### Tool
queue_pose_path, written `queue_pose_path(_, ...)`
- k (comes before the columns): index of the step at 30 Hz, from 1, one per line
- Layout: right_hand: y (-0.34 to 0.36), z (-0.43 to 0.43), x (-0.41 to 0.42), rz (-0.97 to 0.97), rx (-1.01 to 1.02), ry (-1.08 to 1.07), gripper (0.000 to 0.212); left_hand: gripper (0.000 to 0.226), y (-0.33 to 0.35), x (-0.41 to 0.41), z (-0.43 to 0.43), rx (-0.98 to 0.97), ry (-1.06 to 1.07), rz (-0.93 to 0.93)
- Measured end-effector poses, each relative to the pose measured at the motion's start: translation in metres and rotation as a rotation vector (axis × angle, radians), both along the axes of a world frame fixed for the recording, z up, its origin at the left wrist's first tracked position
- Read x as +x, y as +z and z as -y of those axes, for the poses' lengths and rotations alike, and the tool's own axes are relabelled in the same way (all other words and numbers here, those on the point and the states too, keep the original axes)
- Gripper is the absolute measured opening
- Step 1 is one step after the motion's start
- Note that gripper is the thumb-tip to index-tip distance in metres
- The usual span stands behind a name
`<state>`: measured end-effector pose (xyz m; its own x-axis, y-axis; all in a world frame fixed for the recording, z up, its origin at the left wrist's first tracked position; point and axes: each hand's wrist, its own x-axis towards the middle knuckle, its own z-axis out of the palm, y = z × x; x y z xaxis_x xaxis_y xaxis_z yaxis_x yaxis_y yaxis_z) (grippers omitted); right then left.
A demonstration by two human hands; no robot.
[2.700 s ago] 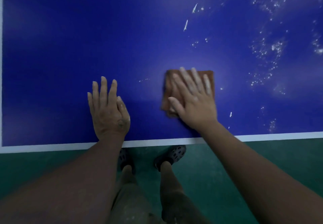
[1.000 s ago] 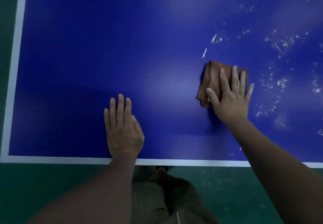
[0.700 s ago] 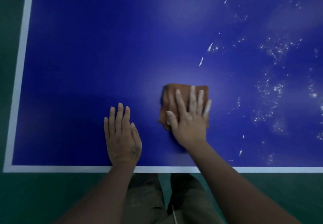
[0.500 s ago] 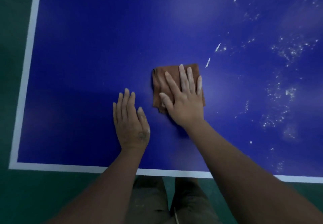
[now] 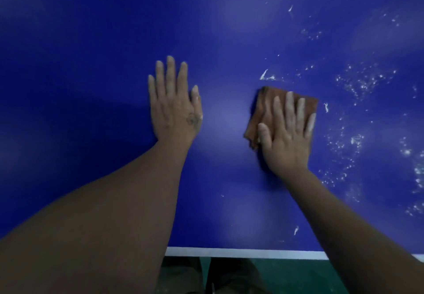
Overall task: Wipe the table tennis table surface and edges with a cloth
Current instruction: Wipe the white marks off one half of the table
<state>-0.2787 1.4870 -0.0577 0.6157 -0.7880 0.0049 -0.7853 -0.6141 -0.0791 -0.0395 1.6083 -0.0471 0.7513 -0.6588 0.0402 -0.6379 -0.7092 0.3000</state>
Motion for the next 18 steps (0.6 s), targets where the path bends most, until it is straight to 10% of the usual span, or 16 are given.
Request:
queue_pose_path(10,-0.005,0.016,0.086,0.134,0.048,0.235,0.068,0.06,-0.007,-0.001,0.004,0.09,0.073,0.037)
queue_pose_path(18,0.006,0.127,0.005,0.007,0.089,-0.143,0.073,0.066,-0.004,0.0,0.008,0.126,0.095,-0.042)
